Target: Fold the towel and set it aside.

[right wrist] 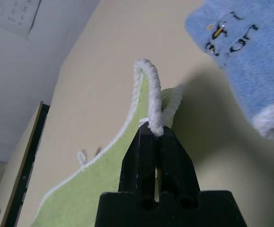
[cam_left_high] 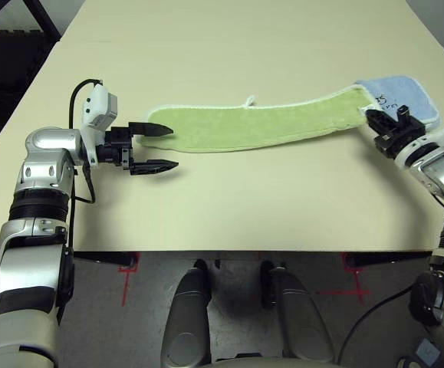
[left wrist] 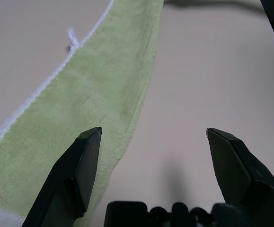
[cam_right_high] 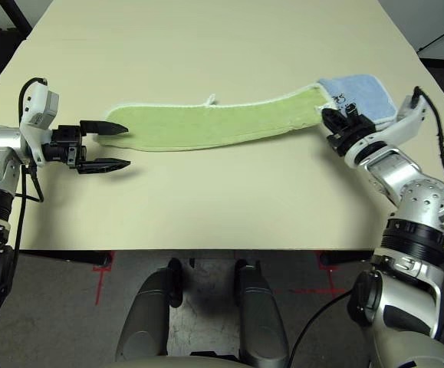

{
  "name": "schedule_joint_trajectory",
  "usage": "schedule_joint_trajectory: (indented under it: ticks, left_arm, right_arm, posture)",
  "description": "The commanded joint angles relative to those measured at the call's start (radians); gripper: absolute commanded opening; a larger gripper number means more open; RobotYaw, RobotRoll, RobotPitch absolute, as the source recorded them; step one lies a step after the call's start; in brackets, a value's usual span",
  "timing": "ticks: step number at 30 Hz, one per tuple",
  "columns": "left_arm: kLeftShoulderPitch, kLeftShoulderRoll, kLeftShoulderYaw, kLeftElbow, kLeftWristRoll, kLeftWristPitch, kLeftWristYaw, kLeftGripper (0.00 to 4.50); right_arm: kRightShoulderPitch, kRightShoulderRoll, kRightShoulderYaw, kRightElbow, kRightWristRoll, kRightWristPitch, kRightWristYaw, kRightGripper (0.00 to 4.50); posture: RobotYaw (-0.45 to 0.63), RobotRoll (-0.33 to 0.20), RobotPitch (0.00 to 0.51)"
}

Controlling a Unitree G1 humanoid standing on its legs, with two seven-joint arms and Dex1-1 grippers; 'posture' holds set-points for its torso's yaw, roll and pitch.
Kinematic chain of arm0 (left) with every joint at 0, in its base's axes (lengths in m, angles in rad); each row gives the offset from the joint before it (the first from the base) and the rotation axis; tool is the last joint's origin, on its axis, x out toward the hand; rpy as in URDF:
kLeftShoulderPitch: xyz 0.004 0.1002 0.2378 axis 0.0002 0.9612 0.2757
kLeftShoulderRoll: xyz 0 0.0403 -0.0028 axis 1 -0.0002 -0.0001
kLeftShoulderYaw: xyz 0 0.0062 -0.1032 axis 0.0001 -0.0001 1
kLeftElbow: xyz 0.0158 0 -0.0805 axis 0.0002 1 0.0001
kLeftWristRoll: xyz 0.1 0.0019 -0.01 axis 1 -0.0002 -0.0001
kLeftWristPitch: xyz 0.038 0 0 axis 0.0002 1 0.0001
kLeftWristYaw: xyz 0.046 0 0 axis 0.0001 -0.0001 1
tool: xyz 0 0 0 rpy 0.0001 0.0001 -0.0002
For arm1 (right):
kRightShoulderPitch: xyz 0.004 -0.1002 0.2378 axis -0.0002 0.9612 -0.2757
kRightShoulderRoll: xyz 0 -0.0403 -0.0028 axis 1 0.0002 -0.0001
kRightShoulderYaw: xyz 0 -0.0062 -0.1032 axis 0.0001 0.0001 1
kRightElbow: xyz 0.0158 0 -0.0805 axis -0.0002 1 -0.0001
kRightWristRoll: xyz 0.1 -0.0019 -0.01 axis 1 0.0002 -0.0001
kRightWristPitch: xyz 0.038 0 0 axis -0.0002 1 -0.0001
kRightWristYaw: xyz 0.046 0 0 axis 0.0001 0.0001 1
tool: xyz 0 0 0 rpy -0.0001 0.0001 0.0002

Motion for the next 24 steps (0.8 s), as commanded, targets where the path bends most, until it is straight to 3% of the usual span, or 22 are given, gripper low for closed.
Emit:
schedule_joint_trajectory:
  ticks: [1, 7, 14, 24]
  left_arm:
    - [-0.007, 0.013, 0.000, -0.001, 0.003, 0.003, -0.010, 4.50]
    - [-0.012, 0.010, -0.003, 0.002, 0.005, 0.004, -0.010, 4.50]
    - [-0.012, 0.014, -0.005, -0.005, 0.006, 0.013, -0.014, 4.50]
    - [-0.012, 0.017, -0.008, -0.010, 0.009, 0.021, -0.014, 4.50]
  right_arm:
    - [0.013, -0.026, -0.014, 0.014, -0.028, -0.003, 0.030, 0.02]
    - [-0.013, -0.036, 0.032, -0.036, -0.049, 0.007, 0.135, 0.02]
    - [-0.046, -0.077, 0.228, -0.168, -0.123, 0.047, 0.344, 0.02]
    - [-0.103, -0.063, 0.404, -0.237, -0.242, 0.107, 0.388, 0.02]
  posture:
    - [-0.02, 0.000, 0.235]
    - [-0.01, 0.000, 0.235]
    - [-0.01, 0.000, 0.232]
    - [0.00, 0.000, 0.231]
